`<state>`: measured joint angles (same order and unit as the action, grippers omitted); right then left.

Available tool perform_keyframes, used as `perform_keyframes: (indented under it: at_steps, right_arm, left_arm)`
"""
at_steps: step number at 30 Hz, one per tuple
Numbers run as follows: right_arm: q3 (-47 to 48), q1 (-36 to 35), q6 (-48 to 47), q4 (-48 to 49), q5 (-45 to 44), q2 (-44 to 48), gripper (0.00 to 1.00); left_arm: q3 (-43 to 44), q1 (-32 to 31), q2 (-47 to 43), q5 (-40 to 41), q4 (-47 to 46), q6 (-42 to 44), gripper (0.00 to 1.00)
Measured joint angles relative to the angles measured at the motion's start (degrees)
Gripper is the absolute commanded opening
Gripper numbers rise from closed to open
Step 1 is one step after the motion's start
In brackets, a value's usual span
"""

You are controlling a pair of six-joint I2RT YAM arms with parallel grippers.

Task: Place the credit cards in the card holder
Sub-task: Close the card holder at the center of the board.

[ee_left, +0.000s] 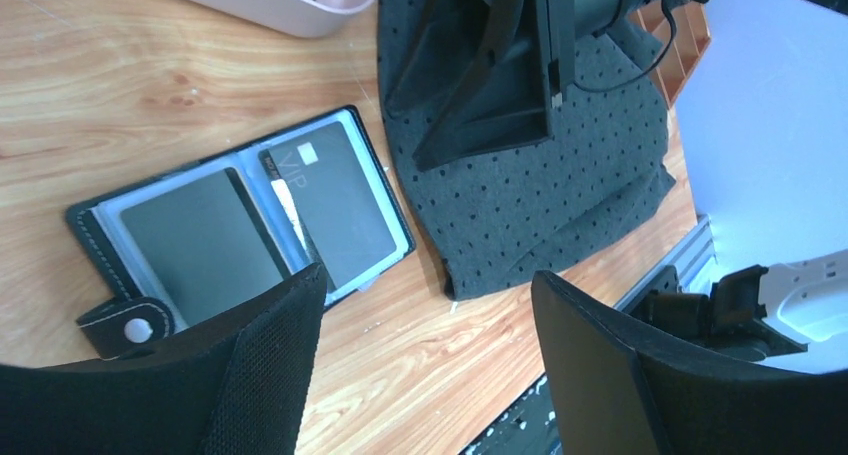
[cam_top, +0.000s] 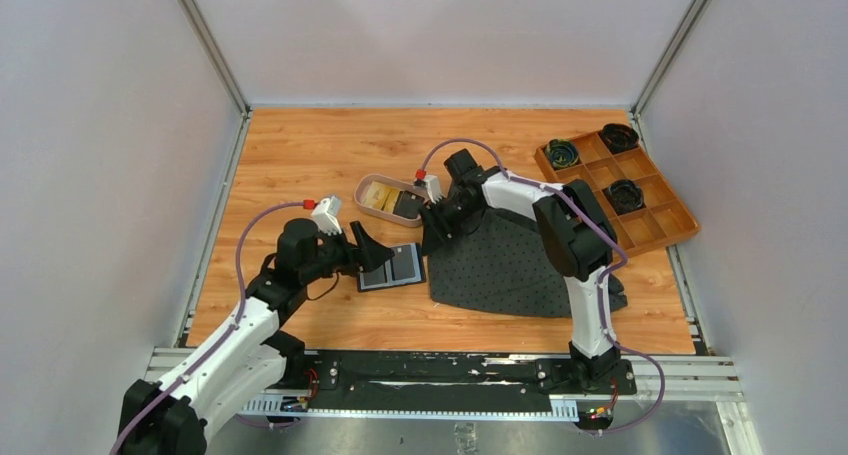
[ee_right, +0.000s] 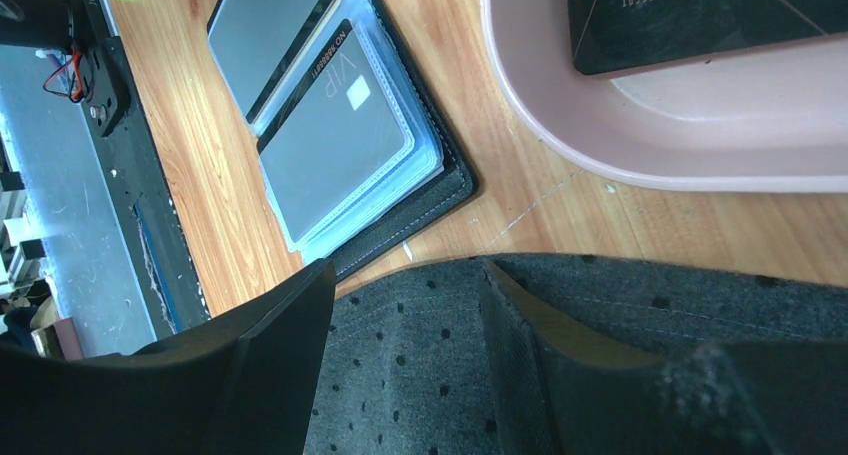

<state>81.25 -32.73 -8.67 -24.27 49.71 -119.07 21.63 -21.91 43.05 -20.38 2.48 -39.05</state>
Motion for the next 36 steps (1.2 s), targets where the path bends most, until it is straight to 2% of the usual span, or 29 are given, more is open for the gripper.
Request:
perform_keyframes:
  at_steps: [6,10,36]
  right_arm:
    - [0.98,0.00,-0.96,-0.92,0.26,-0.59,0.59]
    - [1.14,0.00,-1.38,-1.11,0.33,-0.68,0.59]
    - [1.20,0.00,-1.46,-1.27,1.42,-1.01,0.59]
  left_arm:
    - [0.00,-3.72,5.27,0.42,-2.80,-0.55,0.66]
    - [0.00,-4.87,8.90,1.16,-4.00,-0.42,0.64]
    - [0.00,-7.61,21.62,2.71,-8.74,0.33,0.61]
